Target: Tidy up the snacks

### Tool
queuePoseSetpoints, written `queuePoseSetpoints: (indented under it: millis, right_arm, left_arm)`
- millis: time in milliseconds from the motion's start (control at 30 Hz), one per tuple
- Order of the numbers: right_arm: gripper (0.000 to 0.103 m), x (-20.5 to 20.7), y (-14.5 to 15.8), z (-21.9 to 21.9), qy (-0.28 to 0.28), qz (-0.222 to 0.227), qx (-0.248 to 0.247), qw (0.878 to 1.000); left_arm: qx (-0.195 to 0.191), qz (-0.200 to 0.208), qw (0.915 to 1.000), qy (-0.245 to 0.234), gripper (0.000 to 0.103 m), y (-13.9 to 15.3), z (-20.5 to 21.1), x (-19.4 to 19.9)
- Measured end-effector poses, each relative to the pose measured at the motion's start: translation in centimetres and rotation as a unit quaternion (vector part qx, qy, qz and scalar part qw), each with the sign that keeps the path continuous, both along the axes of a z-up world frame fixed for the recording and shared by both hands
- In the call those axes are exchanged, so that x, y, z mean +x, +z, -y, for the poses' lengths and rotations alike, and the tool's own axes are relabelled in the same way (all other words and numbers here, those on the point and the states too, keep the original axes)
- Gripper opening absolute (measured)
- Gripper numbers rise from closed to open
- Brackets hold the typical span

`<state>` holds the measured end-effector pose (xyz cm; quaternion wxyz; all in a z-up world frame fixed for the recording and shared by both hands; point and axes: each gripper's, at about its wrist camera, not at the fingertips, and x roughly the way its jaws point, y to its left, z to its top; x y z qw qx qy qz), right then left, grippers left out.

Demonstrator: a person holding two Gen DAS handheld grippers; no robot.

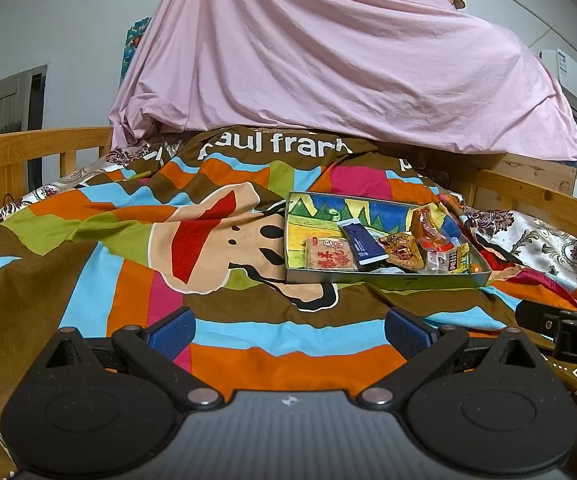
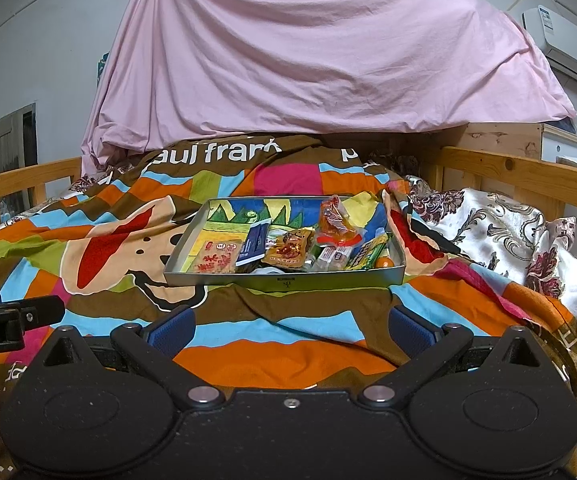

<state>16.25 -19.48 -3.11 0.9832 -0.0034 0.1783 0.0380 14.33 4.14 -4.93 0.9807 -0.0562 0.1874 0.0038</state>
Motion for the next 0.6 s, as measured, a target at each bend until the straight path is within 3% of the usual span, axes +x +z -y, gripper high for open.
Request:
queuePoseSetpoints:
  millis: [600]
  right_arm:
    - [0.102, 0.04, 0.06, -0.01, 0.000, -0.001, 0.000, 1.000]
  left_arm:
    - [0.000, -0.001, 1.0000, 0.000, 0.103, 0.04, 0.08, -0.01]
